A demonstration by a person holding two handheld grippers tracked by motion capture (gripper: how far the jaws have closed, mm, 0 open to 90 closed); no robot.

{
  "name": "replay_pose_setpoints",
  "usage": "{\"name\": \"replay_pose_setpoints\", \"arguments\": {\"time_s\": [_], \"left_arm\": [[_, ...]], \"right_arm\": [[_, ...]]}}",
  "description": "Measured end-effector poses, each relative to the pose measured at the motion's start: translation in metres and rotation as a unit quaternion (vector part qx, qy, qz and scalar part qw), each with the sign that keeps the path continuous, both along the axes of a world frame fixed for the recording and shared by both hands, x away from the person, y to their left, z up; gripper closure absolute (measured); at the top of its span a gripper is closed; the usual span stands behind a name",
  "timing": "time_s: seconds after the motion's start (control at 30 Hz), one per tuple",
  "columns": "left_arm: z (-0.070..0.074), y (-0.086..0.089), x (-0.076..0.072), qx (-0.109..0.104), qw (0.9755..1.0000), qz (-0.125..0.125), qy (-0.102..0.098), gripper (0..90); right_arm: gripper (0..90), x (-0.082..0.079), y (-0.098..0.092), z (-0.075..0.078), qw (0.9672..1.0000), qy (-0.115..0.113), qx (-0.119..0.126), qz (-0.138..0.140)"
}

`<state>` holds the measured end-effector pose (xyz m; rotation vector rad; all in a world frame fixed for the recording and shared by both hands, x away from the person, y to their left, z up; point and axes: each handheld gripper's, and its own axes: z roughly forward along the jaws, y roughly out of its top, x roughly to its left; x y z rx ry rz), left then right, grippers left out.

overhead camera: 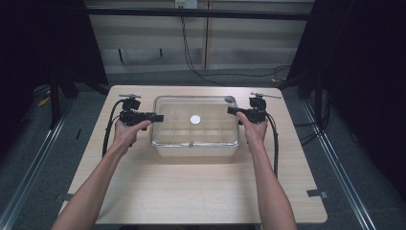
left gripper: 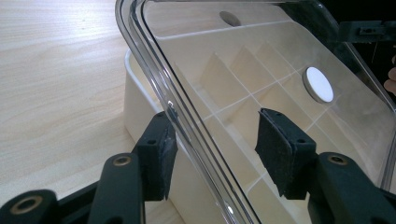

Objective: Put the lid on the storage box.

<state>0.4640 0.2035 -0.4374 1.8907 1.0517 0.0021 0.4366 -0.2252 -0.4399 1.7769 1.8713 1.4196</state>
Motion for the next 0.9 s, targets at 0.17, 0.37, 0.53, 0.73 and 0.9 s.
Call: {"name": "replay_pose_setpoints", "arguments": {"time_s": [0.17, 0.37, 0.53, 0.73, 0.9], "left_arm": [[-0.004, -0.001, 0.001, 0.009, 0.9999, 0.002, 0.006, 47.0], [-0.006, -0.002, 0.001, 0.008, 0.9999, 0.004, 0.008, 47.0], [-0.008, -0.002, 0.001, 0.013, 0.9998, 0.004, 0.013, 46.2], [-0.013, -0.001, 0.002, 0.006, 0.9998, 0.006, 0.016, 46.0], [-0.012, 0.000, -0.001, 0.008, 0.9998, 0.003, 0.016, 45.7]], "right_arm": [[54.0, 0.000, 0.001, -0.004, 0.9999, 0.004, -0.014, -0.007], [54.1, -0.002, 0.002, -0.005, 0.9996, 0.001, -0.021, -0.016], [53.6, -0.001, 0.003, -0.007, 0.9991, 0.008, -0.037, -0.020], [53.3, 0.001, 0.002, -0.014, 0.9991, 0.017, -0.030, -0.023], [52.9, 0.000, 0.002, -0.015, 0.9991, 0.020, -0.030, -0.020]]}}
